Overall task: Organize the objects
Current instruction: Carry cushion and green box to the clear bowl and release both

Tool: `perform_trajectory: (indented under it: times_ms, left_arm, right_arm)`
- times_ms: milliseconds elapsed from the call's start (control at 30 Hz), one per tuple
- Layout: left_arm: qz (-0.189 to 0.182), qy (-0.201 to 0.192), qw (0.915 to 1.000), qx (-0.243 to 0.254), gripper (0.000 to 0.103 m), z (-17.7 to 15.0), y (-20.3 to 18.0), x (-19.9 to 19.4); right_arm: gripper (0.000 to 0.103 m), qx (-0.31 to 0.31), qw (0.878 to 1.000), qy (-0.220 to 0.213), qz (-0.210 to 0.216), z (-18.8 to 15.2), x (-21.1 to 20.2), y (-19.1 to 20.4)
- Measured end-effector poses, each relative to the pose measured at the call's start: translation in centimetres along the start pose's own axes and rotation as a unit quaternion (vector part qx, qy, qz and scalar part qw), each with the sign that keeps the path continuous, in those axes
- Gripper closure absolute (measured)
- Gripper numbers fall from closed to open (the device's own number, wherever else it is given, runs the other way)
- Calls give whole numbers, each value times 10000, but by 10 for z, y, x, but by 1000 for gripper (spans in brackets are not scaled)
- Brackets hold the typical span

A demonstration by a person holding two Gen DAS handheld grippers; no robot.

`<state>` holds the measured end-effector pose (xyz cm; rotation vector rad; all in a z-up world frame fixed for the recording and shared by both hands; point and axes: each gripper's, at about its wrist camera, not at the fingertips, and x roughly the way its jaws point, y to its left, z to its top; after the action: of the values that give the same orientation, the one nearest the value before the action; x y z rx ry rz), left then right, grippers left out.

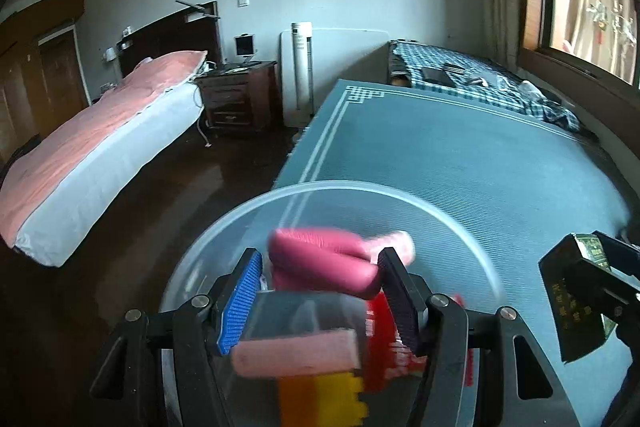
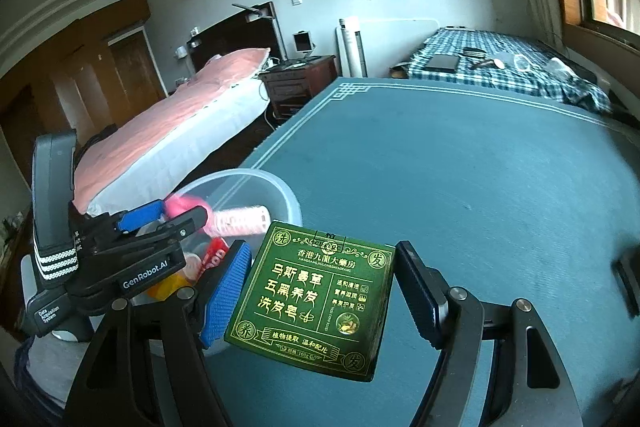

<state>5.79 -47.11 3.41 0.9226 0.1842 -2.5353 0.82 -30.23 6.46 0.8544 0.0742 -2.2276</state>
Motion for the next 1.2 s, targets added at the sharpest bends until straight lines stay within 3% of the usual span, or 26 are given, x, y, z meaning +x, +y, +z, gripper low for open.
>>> perform_trajectory:
  times_ms: [400,500,933,1033,1133,1200]
  left_arm:
    - [129,69,9995,-291,39,4,31,8]
    - [69,95,9991,-419,32,4,39,9]
    - [155,-93,9963,-837,26,7,72,-5]
    - [190,-124,9954,-929,23,7,76,-6]
    - [218,-140,9947,-997,19,6,80,-7]
    - [230,-136,9942,-1045,18,5,81,-7]
  right_arm:
    - [29,-201,9996,51,203,14,24,27]
    - [29,-214,9994,75,253,16,30,31]
    - [29,-344,9982,60,483,33,54,58]
    - [28,-367,9975,93,599,37,62,65]
    - [18,-258,9962,173,819,39,69,66]
    - [17,-136,9954,186,928,40,71,63]
